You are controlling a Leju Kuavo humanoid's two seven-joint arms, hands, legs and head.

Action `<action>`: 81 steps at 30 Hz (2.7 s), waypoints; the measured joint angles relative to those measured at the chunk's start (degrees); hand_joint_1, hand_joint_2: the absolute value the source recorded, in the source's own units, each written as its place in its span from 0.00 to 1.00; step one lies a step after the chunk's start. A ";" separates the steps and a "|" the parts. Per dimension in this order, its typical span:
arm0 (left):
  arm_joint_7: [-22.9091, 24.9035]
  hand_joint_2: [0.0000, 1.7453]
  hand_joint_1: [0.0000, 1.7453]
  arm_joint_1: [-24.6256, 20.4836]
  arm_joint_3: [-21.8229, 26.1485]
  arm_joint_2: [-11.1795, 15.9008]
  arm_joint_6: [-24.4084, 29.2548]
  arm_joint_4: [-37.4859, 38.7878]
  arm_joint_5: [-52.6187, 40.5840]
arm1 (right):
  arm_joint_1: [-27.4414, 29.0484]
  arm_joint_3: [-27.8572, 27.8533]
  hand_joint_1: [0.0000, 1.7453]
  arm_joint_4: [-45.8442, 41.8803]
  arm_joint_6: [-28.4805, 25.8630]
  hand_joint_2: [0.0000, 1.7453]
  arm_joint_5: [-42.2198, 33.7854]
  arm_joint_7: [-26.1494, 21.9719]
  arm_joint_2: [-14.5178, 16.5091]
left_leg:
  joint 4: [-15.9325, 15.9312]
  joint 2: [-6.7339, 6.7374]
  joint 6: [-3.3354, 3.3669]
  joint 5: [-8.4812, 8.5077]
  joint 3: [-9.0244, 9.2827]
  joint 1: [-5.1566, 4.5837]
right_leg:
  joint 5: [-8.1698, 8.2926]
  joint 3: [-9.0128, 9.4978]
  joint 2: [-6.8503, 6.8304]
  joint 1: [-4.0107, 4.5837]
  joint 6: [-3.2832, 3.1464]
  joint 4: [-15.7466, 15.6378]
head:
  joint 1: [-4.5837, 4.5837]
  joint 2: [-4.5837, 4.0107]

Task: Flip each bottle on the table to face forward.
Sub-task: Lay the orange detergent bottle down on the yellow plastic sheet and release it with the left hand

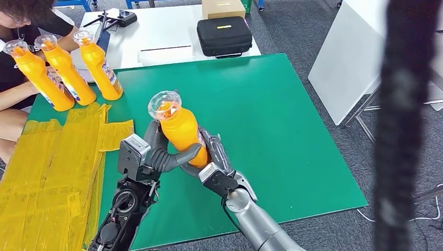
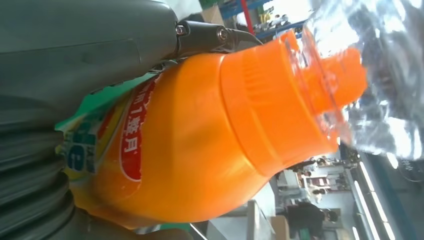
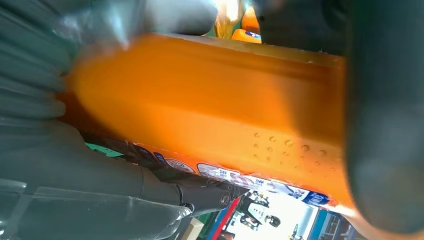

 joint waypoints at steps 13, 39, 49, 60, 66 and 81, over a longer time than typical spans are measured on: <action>0.74 1.00 1.00 -0.23 -0.04 0.39 -1.63 0.72 5.15 | -1.23 3.14 1.00 2.65 -1.15 1.00 -2.45 0.00 0.00 | 0.00 0.00 0.00 0.00 -0.02 0.00 | 0.00 -0.02 0.00 0.00 0.00 0.00 | 0.00 0.00; -0.57 1.00 1.00 2.45 3.44 1.65 14.02 -1.31 -6.87 | 2.79 2.63 0.00 -4.12 -0.70 1.00 -7.25 5.97 -0.53 | 0.00 0.00 -0.01 0.00 -0.07 0.00 | 0.00 -0.10 -0.01 0.01 0.00 0.00 | 0.00 0.00; 13.87 1.00 1.00 3.58 12.67 2.81 35.95 -3.86 -51.64 | 11.58 -4.28 0.00 -23.67 -1.91 1.00 -8.47 11.99 -3.84 | 0.00 -0.06 -0.01 0.00 -0.16 0.00 | -0.01 -0.17 -0.10 -0.01 -0.01 -0.01 | 0.00 0.00; 46.68 1.00 1.00 -7.28 7.91 15.78 25.00 11.72 -80.59 | 20.84 -11.32 0.00 -39.02 -4.33 1.00 -9.69 13.28 -6.37 | 0.00 -0.14 -0.13 0.13 -0.18 0.06 | -0.01 -0.26 -0.20 0.05 -0.05 0.02 | 0.01 0.00; 42.63 1.00 1.00 -16.43 5.02 17.28 25.10 32.96 -80.31 | 21.97 -12.44 0.00 -41.10 -4.30 1.00 -11.16 12.58 -7.02 | 0.00 -0.03 -0.14 0.16 -0.19 0.06 | 0.09 -0.22 -0.18 0.03 -0.13 0.05 | 0.02 0.00; 41.15 1.00 0.00 -21.34 10.70 17.08 26.64 54.64 -79.94 | 21.96 -12.75 0.00 -41.21 -3.62 1.00 -11.44 13.63 -7.45 | 0.00 -0.02 -0.14 0.15 -0.25 0.06 | 0.10 -0.31 -0.19 0.04 -0.19 0.05 | 0.02 0.00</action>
